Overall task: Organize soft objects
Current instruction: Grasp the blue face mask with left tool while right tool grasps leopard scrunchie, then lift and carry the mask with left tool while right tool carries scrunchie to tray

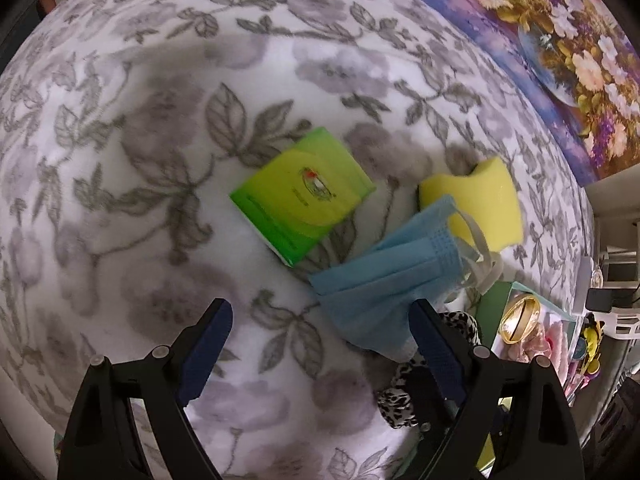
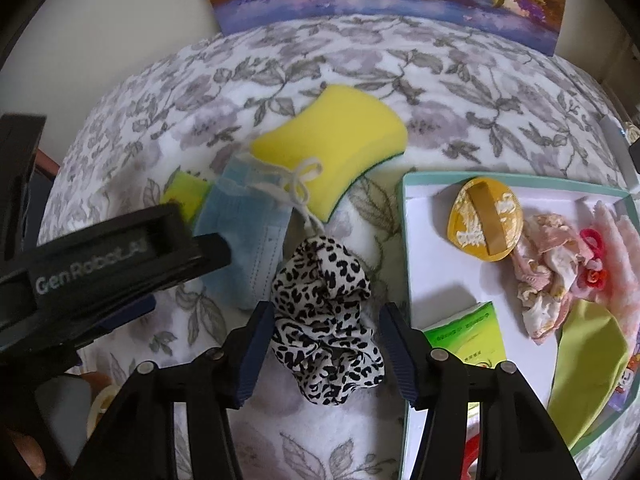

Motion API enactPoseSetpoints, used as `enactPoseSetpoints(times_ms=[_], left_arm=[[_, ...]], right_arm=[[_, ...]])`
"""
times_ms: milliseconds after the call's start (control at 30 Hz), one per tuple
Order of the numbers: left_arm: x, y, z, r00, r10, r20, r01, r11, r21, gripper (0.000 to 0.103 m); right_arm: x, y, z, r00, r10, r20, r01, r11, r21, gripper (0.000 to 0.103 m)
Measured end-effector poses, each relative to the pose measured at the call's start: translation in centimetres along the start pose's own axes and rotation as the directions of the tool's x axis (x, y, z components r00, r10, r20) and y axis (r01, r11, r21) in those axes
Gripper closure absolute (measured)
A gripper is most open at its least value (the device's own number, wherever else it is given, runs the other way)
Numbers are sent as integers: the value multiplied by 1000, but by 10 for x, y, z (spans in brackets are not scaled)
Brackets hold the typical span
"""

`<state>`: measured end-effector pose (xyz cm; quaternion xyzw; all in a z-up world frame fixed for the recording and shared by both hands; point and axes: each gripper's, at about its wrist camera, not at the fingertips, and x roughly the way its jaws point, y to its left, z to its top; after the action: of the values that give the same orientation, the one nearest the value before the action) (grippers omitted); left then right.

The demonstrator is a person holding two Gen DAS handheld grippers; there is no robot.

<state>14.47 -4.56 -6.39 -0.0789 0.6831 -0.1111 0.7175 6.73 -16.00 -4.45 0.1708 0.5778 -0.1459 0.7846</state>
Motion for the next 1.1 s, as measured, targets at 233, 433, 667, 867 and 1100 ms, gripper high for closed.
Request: enactPoseSetpoints(times_ms=[233, 433, 667, 867, 1100], left_arm=[[18, -9, -2, 1000, 7, -25, -6, 1000, 15, 18], [28, -22, 2, 999, 46, -4, -45, 998, 39, 30], [29, -41, 2, 995, 96, 32, -98, 991, 94, 47], [30, -49, 2, 993, 104, 49, -109, 987, 116, 60], [28, -43, 2, 996, 72, 46, -76, 991, 112, 76]], right_arm=[[10, 0, 1, 999, 12, -32, -12, 1000, -8, 47], [21, -2, 0, 998, 39, -56, -39, 999, 10, 48], [24, 1, -2, 998, 35, -56, -35, 999, -2, 48], [25, 2, -2, 998, 33, -54, -34, 999, -13, 49], [25, 5, -3, 998, 21, -53, -22, 999, -32, 51]])
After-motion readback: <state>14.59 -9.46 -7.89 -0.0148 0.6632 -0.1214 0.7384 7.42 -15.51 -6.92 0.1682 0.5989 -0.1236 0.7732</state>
